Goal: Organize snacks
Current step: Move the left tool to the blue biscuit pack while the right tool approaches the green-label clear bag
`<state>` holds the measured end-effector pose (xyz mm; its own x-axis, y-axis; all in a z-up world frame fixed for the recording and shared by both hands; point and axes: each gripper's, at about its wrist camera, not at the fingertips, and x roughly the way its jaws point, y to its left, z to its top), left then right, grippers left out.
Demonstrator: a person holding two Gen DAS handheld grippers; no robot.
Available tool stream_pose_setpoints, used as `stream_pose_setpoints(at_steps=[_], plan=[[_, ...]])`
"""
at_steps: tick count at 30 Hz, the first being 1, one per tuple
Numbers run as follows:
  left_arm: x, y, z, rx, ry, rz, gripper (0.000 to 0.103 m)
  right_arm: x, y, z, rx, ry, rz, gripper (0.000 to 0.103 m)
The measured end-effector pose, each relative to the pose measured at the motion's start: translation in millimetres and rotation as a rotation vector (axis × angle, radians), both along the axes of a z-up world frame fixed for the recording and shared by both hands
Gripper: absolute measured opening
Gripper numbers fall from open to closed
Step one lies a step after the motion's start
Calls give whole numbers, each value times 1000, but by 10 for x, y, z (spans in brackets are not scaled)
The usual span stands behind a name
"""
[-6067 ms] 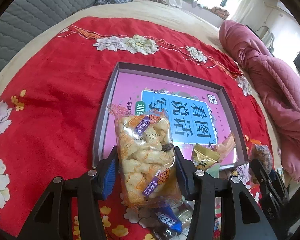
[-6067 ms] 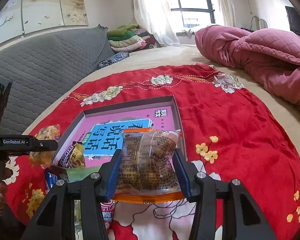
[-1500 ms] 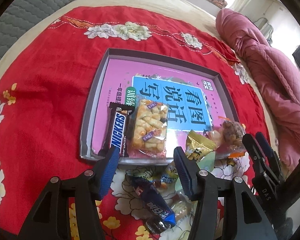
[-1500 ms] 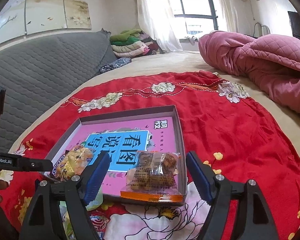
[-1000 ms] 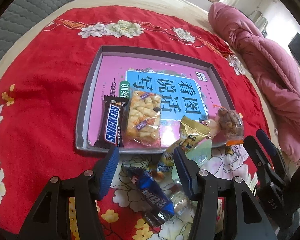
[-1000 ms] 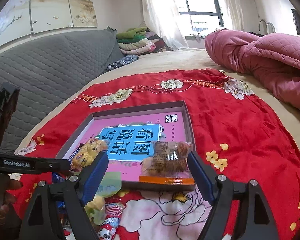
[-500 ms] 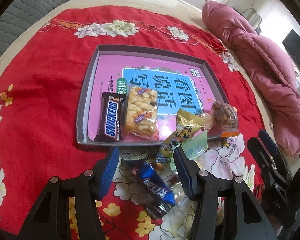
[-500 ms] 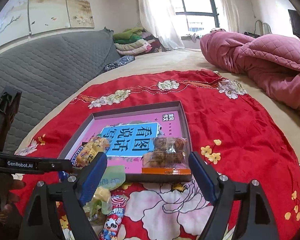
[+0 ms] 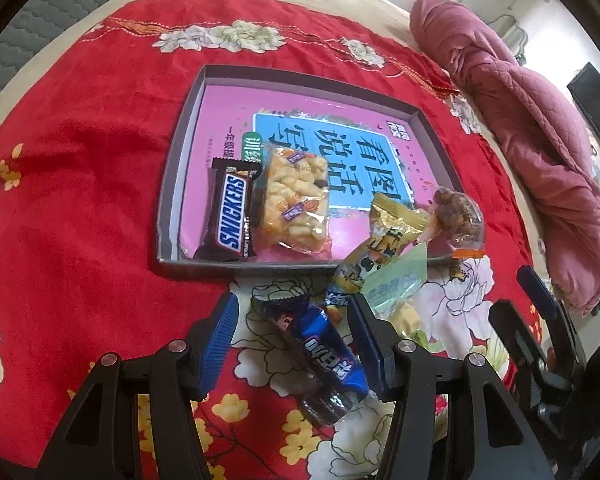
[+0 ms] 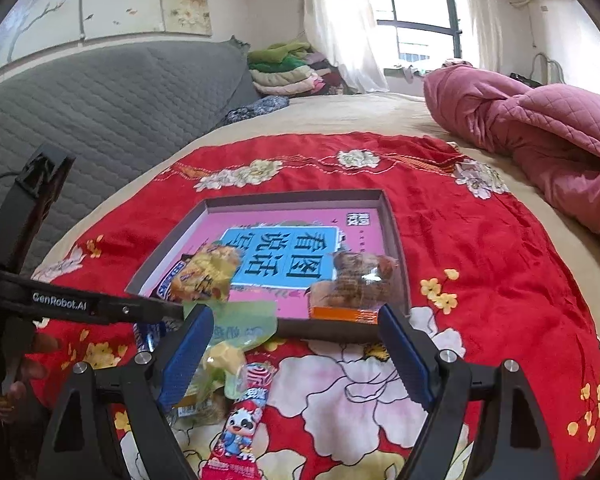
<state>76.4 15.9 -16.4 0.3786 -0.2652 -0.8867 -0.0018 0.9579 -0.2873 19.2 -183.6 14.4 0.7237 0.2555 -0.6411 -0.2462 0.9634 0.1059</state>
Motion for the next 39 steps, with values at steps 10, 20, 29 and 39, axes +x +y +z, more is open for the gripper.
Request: stream_pose_setpoints(at_steps=[10, 20, 29, 39], plan=[[-32, -26, -104, -16, 33, -15, 58, -33, 221, -113, -40, 37, 94, 84], [-44, -45, -177, -21, 48, -25, 59, -13, 411, -298, -91, 77, 157, 84], [-8, 31, -349, -12, 106, 2, 59, 69, 536, -455, -134, 96, 180, 84], [2, 134, -496, -98, 139, 27, 58, 128, 638, -540, -181, 78, 206, 74]])
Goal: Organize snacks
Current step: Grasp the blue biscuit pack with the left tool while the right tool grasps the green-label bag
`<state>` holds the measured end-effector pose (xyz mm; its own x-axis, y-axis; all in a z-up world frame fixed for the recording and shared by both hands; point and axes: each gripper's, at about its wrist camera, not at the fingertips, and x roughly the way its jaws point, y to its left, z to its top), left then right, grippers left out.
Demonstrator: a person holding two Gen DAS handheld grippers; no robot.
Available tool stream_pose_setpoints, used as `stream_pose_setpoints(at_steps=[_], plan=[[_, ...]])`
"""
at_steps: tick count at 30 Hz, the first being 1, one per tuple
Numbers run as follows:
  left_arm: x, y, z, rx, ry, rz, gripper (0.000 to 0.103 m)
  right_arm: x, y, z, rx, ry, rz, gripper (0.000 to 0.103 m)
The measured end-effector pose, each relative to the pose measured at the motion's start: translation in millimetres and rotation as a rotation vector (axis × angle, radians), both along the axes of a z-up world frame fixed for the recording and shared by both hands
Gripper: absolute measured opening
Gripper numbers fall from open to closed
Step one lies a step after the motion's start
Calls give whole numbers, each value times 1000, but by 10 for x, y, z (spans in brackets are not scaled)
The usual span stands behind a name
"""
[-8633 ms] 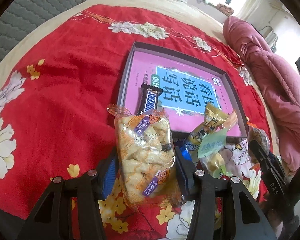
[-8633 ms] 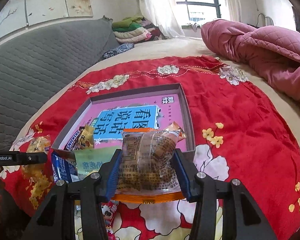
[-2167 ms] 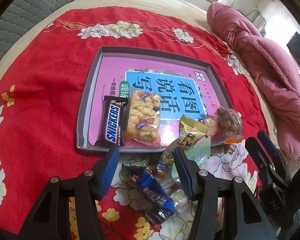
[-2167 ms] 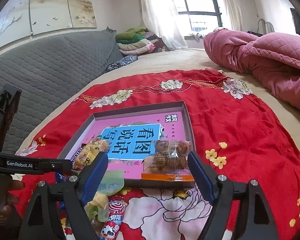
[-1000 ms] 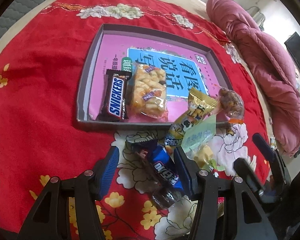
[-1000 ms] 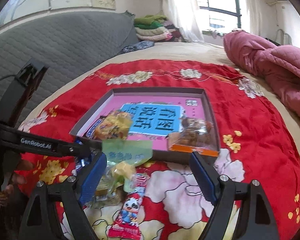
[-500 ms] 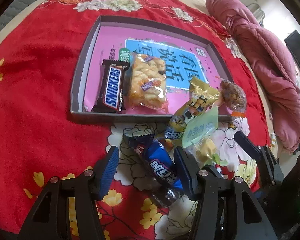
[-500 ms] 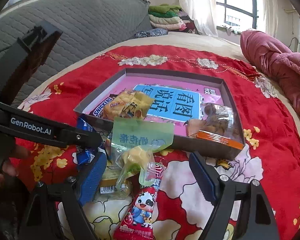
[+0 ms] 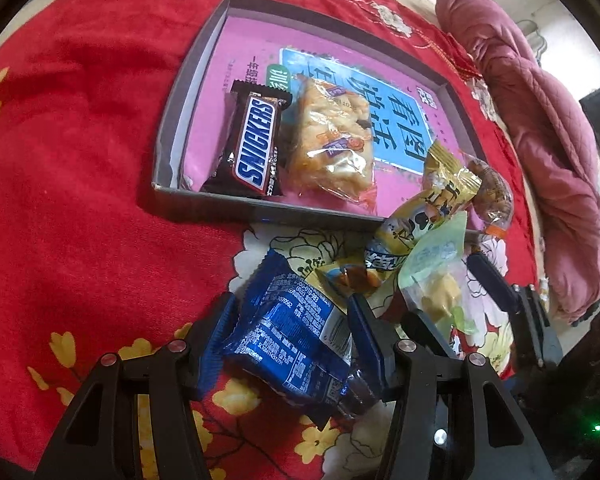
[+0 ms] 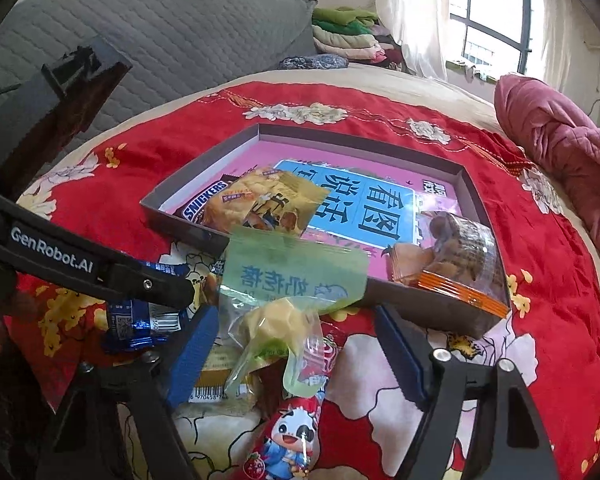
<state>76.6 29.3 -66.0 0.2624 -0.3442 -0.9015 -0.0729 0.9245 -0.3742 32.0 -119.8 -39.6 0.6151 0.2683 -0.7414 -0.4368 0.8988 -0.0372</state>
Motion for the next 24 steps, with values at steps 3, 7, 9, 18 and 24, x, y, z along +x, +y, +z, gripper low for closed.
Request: stream_pose_setpoints(at_steps=[3, 7, 9, 18, 24], plan=[[-17, 10, -11, -24, 3, 6, 58, -2, 37, -18, -8, -4, 20, 65], [-27, -13, -40, -47, 11, 5, 58, -10, 71, -30, -6, -9, 44, 53], [-34, -29, -43, -61, 12, 0, 58, -10, 67, -38, -1, -4, 47, 48], [-48, -36, -82, -101, 24, 1, 49, -8, 38, -42, 20, 8, 46, 44], [-52, 29, -72, -128, 28, 15, 48, -12, -6, -5, 38, 10, 41, 43]])
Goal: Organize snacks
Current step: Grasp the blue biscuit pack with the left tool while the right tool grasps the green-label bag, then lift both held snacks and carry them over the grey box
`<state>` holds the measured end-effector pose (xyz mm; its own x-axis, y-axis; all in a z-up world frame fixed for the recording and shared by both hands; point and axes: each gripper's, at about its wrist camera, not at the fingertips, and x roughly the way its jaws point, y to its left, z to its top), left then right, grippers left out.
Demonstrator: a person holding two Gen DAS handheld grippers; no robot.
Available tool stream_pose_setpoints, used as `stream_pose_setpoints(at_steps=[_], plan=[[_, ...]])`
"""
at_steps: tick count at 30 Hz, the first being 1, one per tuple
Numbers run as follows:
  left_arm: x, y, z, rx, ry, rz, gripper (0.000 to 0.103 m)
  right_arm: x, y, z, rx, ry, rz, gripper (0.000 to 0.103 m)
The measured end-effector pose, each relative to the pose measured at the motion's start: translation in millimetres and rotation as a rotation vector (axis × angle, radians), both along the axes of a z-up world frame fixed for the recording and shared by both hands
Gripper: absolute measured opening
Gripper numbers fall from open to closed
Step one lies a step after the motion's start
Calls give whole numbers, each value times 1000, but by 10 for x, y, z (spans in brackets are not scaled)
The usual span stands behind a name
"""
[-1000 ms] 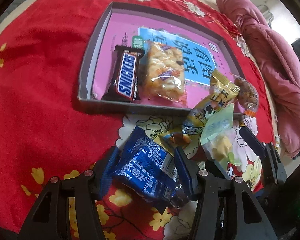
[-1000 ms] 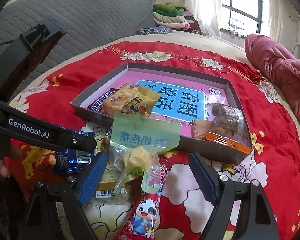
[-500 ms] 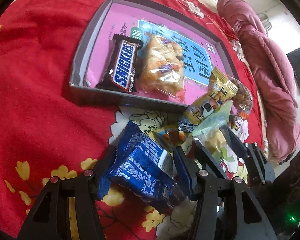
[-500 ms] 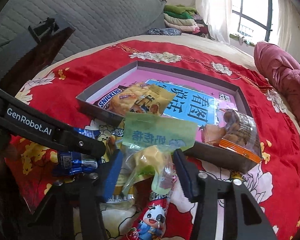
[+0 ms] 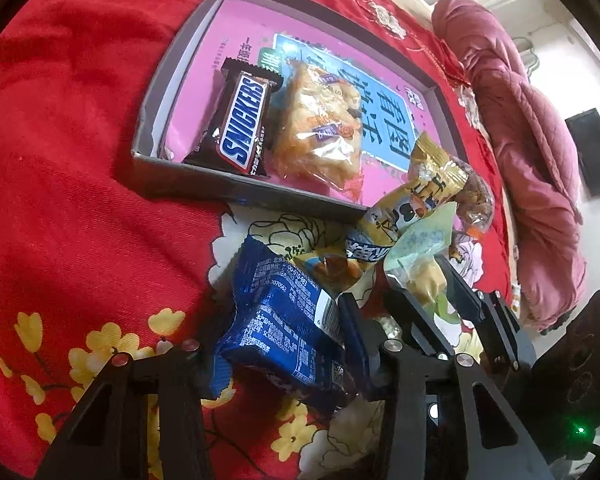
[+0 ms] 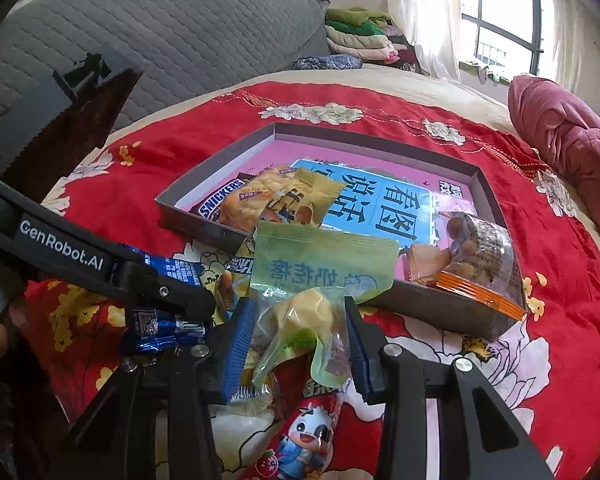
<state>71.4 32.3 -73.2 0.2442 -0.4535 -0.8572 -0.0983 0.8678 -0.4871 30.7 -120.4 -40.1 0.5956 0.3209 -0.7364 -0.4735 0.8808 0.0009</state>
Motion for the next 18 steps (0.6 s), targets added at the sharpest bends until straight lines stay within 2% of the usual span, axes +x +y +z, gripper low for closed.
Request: stream_pose_setpoints(at_steps=[3, 6, 18], plan=[[-6, 11, 32, -12, 5, 2, 43, -19, -60, 59, 29, -2, -10, 43], [-9, 9, 97, -17, -11, -5, 34, -31, -109, 105, 52, 1, -24, 43], [-19, 5, 184, -15, -30, -11, 27, -76, -158, 220, 72, -24, -36, 43]])
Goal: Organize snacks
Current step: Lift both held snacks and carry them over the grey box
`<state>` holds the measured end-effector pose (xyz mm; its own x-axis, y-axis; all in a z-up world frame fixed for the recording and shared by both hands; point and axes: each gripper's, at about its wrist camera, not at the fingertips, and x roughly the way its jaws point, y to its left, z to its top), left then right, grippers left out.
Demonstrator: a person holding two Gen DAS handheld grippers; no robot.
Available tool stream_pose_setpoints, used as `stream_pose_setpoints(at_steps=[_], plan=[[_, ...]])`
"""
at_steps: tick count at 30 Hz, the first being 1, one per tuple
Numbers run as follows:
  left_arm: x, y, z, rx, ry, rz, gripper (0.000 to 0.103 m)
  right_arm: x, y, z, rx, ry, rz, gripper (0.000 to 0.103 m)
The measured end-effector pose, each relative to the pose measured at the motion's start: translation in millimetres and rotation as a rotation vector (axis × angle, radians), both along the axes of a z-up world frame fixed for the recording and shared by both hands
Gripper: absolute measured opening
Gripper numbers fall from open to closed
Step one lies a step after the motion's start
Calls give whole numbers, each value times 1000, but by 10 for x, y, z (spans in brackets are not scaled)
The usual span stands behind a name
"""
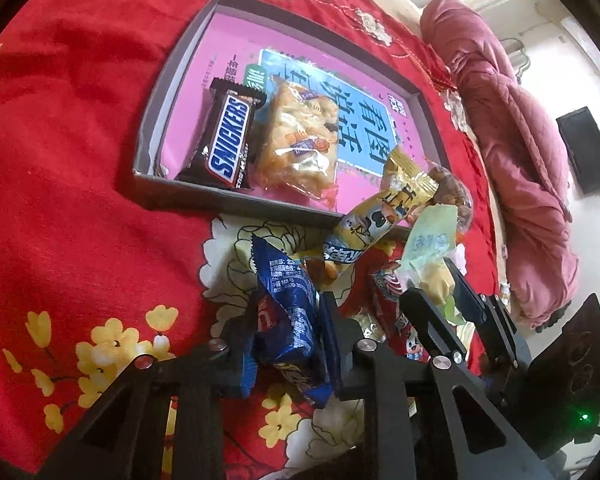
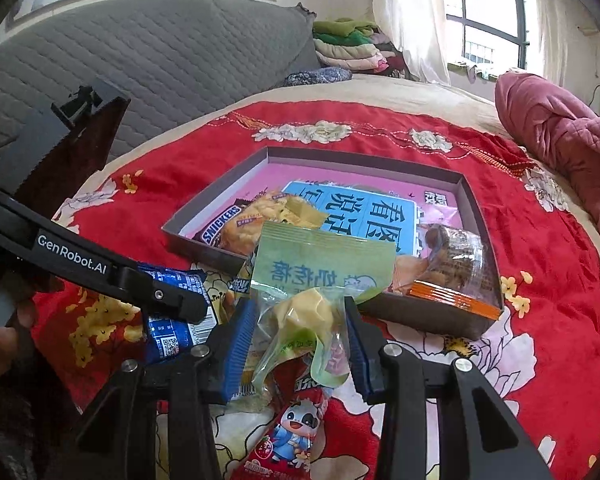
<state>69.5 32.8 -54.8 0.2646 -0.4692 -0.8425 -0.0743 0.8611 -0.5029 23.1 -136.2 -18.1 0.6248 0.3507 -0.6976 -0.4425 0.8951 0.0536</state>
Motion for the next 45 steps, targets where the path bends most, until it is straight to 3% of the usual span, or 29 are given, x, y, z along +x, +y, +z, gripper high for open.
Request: stream_pose_setpoints(at_steps=[26, 45], plan=[[-28, 255, 531, 37, -138, 75, 23, 8, -191, 270, 105, -70, -35, 43], [191, 248, 705, 69, -206, 96, 22, 120, -285, 396, 121, -121, -71, 43]])
